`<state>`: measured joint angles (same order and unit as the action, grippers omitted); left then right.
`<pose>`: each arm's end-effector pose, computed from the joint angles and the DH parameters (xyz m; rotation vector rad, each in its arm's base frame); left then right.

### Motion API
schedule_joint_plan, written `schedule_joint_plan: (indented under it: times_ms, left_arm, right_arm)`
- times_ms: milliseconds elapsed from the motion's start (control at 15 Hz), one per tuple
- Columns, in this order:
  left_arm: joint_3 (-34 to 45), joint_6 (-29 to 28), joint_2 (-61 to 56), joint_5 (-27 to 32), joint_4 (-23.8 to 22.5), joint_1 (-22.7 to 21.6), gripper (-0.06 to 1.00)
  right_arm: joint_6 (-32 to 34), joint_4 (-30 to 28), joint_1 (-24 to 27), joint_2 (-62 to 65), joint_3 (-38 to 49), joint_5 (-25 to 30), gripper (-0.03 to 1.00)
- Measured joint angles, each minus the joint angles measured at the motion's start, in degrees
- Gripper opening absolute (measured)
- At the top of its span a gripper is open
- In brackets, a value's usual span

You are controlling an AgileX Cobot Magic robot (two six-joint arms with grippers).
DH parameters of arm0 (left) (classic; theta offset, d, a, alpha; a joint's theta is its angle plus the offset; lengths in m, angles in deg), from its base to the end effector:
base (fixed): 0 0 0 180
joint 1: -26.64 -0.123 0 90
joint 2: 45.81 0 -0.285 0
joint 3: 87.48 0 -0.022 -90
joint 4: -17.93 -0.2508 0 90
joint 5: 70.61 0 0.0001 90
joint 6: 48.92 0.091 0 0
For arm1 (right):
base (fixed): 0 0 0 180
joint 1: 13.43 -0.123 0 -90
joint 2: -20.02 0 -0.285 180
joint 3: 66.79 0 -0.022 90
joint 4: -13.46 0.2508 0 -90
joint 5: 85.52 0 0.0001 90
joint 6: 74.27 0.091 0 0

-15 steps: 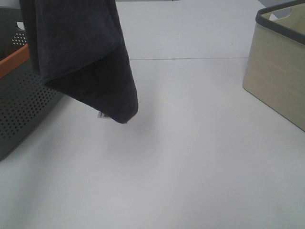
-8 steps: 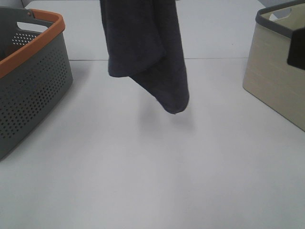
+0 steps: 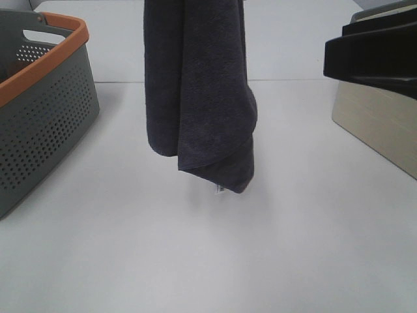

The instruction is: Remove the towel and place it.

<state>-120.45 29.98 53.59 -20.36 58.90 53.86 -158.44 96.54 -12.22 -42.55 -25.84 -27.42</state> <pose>0.2832 -0.1973 0.4994 1.4125 1.2053 -0.2267 0.1638 0.0733 0.3184 -0.7189 1.7468 0.8904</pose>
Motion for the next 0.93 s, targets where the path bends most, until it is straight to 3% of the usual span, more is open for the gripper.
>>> schedule_joint_plan:
  times_ms: [200,400,933]
  left_arm:
    - [0.0,7.1,0.3,3.1,1.8,0.0,0.00]
    - [0.0,9.7,1.0,4.0,6.4,0.0,0.00]
    - [0.0,14.6,5.0,3.2,7.5,5.6,0.00]
  right_arm:
    - [-7.9,6.8,0.0,-5.2,0.0,2.3,0.65]
    - [-11.3,10.3,0.0,-9.1,0.0,4.2,0.64]
    - [-14.3,11.7,0.0,-16.4,-4.8,5.2,0.64]
